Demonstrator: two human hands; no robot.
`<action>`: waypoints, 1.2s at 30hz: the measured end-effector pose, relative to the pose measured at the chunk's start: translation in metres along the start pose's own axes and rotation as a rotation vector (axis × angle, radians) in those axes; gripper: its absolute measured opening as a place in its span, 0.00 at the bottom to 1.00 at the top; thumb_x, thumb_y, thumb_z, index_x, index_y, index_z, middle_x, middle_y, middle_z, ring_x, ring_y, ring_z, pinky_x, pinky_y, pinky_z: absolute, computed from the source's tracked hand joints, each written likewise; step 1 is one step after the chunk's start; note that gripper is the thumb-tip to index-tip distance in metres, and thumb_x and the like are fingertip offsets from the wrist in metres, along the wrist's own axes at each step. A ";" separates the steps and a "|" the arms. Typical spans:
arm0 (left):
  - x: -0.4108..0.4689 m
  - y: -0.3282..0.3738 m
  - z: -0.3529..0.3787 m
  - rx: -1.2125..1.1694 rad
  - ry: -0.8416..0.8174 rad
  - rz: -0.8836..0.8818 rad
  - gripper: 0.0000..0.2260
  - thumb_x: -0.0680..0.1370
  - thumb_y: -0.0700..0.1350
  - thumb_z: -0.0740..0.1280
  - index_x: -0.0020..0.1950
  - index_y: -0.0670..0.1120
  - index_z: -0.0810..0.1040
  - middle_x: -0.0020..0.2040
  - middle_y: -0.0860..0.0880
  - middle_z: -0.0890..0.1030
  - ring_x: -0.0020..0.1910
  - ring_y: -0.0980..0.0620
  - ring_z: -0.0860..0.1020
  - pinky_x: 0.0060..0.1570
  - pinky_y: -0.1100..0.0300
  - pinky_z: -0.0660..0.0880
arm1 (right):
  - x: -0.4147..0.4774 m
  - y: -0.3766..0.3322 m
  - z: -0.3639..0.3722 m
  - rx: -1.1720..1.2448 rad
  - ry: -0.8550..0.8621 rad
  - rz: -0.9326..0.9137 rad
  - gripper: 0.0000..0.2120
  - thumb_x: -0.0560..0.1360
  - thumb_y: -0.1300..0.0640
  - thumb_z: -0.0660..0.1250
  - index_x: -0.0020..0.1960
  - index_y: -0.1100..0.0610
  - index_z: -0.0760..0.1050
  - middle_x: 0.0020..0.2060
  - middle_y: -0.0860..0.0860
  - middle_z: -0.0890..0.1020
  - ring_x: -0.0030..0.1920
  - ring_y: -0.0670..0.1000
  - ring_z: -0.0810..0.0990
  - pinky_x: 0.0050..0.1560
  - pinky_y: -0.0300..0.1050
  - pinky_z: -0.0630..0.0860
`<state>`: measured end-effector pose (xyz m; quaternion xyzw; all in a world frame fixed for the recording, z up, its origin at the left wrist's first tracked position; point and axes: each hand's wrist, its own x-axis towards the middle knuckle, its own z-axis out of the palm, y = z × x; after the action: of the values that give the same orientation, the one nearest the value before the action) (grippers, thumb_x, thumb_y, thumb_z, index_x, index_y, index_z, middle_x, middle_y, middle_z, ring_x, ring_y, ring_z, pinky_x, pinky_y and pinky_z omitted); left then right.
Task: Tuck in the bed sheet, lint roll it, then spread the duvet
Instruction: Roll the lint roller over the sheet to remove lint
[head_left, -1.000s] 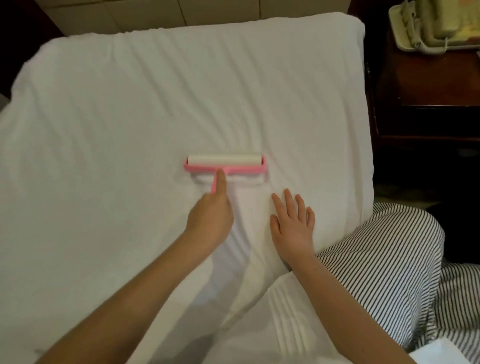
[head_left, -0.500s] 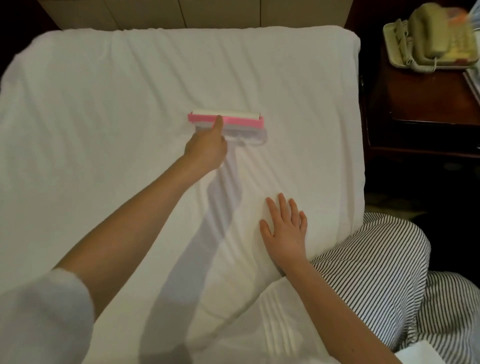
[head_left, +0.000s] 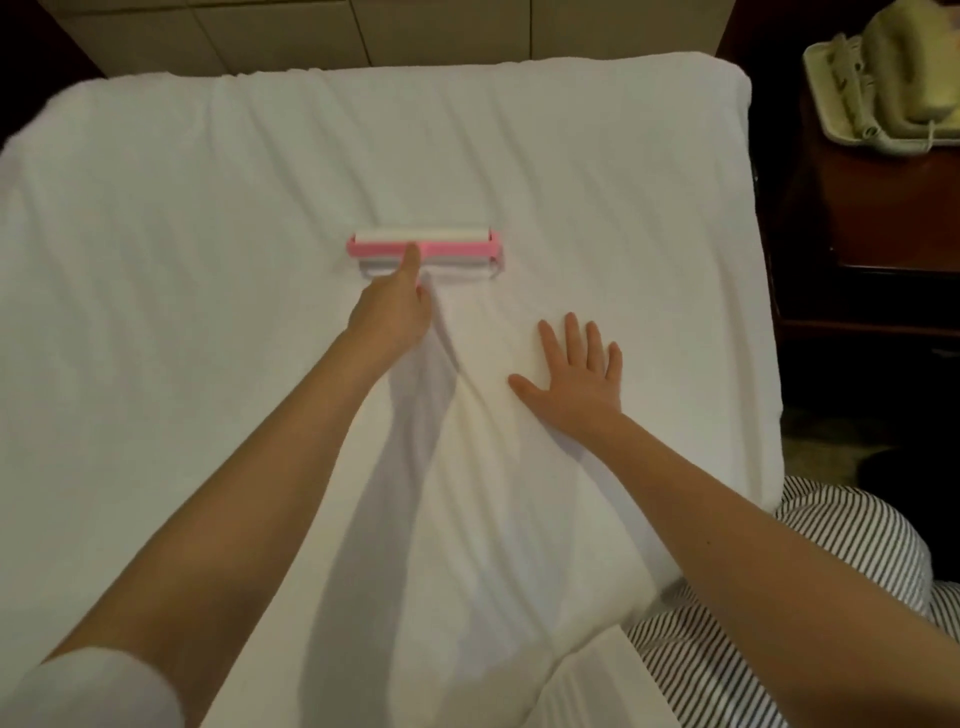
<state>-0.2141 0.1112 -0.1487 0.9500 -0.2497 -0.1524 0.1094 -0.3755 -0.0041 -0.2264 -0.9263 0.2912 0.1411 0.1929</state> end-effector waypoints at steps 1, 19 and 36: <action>0.017 0.004 -0.001 -0.027 0.000 0.002 0.25 0.82 0.44 0.52 0.78 0.49 0.49 0.55 0.35 0.77 0.48 0.39 0.77 0.42 0.55 0.72 | 0.003 0.000 0.001 -0.002 -0.013 0.001 0.36 0.77 0.33 0.47 0.76 0.47 0.33 0.74 0.50 0.32 0.74 0.53 0.31 0.71 0.54 0.30; 0.028 -0.002 -0.006 -0.133 -0.098 0.024 0.26 0.82 0.45 0.52 0.77 0.56 0.46 0.55 0.37 0.76 0.36 0.45 0.75 0.38 0.53 0.75 | 0.007 -0.002 0.005 -0.073 -0.098 0.026 0.37 0.76 0.32 0.42 0.74 0.48 0.28 0.73 0.52 0.29 0.73 0.55 0.28 0.69 0.56 0.28; -0.034 -0.006 -0.012 0.004 -0.156 -0.026 0.26 0.81 0.44 0.52 0.78 0.54 0.48 0.65 0.37 0.72 0.29 0.49 0.72 0.28 0.59 0.71 | -0.002 0.009 -0.013 -0.061 -0.110 -0.089 0.33 0.79 0.37 0.46 0.76 0.48 0.35 0.75 0.53 0.34 0.75 0.56 0.33 0.71 0.55 0.33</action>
<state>-0.2355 0.1353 -0.1316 0.9386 -0.2453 -0.2269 0.0855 -0.3803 -0.0152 -0.2166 -0.9347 0.2343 0.1918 0.1863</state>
